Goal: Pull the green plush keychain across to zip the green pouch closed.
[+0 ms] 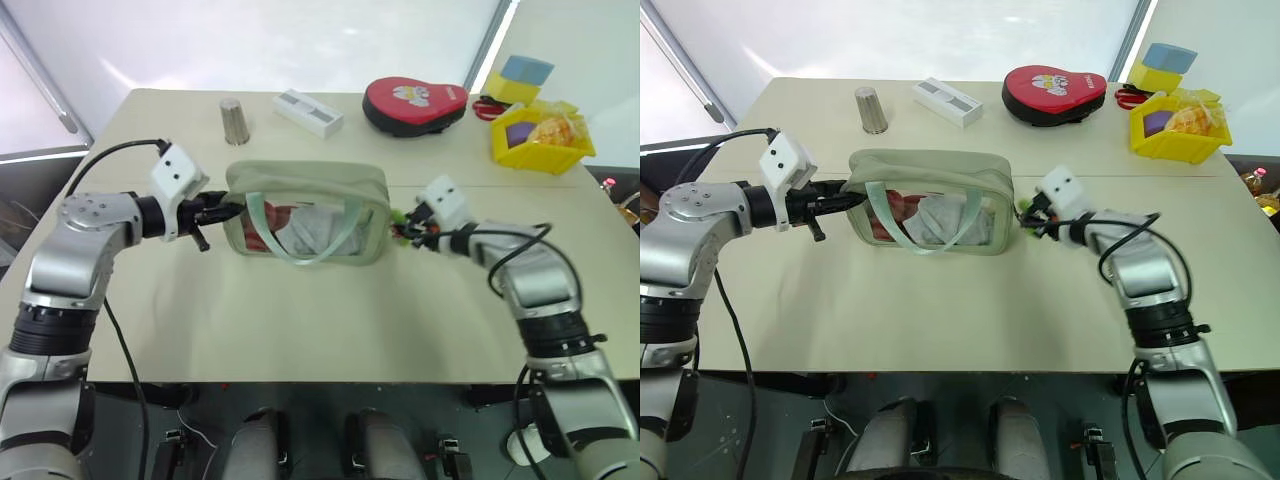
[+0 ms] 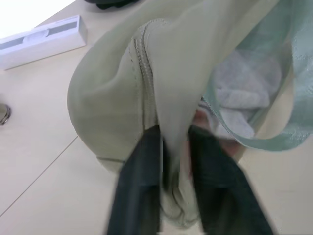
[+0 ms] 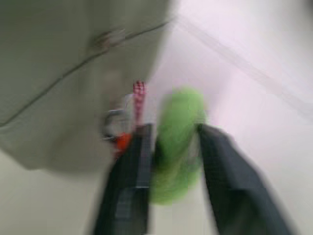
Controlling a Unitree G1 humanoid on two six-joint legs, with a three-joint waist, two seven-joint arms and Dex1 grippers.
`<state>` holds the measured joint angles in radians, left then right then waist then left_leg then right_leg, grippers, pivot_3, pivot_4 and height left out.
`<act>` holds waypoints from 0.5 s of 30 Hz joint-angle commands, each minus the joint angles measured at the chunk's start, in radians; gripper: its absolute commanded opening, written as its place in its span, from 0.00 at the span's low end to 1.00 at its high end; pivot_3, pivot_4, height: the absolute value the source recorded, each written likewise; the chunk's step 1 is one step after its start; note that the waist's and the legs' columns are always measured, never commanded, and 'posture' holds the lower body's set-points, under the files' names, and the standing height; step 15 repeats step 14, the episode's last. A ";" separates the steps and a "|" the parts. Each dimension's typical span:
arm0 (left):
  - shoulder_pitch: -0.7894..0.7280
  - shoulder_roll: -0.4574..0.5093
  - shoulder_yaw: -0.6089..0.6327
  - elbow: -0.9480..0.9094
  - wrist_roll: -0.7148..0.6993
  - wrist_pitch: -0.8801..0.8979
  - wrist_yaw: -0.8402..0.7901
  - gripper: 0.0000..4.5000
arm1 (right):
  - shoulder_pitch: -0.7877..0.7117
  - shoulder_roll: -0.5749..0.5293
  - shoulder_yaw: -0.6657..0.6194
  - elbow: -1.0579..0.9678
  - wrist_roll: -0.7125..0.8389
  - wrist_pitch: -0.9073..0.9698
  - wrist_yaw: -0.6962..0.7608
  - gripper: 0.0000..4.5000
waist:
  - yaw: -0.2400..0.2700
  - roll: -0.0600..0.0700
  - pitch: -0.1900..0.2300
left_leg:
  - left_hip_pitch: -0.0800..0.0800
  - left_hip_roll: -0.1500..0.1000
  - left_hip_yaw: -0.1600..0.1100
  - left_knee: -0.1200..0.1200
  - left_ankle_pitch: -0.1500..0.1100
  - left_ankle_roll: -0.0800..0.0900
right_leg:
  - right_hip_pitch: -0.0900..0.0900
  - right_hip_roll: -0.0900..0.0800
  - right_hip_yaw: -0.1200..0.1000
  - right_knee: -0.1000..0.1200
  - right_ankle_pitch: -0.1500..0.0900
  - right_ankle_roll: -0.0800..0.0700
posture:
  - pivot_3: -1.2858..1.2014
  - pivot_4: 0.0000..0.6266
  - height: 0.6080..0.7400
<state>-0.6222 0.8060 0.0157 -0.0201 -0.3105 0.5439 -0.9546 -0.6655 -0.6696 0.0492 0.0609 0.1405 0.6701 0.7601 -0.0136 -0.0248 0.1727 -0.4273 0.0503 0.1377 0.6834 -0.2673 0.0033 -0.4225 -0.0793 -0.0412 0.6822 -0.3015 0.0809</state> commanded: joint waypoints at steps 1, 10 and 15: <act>-0.017 0.045 0.059 -0.005 -0.040 0.030 -0.034 0.63 | -0.049 -0.111 -0.062 -0.063 0.106 0.009 0.184 0.74 | 0.000 0.000 0.000 | 0.000 0.000 0.000 0.000 0.000 0.000 | 0.000 0.000 0.000 0.000 0.000 0.000 | 0.52 0.24 1.00; -0.085 0.198 0.156 0.083 -0.127 0.159 -0.106 1.00 | -0.185 -0.295 -0.093 -0.158 0.327 0.170 0.438 1.00 | -0.007 0.001 0.001 | 0.000 0.001 0.000 0.000 0.000 0.000 | -0.001 0.001 0.000 0.000 0.000 0.000 | 0.52 0.24 1.00; -0.092 0.199 0.150 0.117 -0.109 0.121 -0.098 1.00 | -0.200 -0.261 -0.089 -0.155 0.339 0.180 0.398 1.00 | -0.002 0.000 0.000 | 0.000 0.001 0.000 0.000 0.000 0.000 | 0.000 0.000 0.000 0.000 0.000 0.000 | 0.52 0.24 1.00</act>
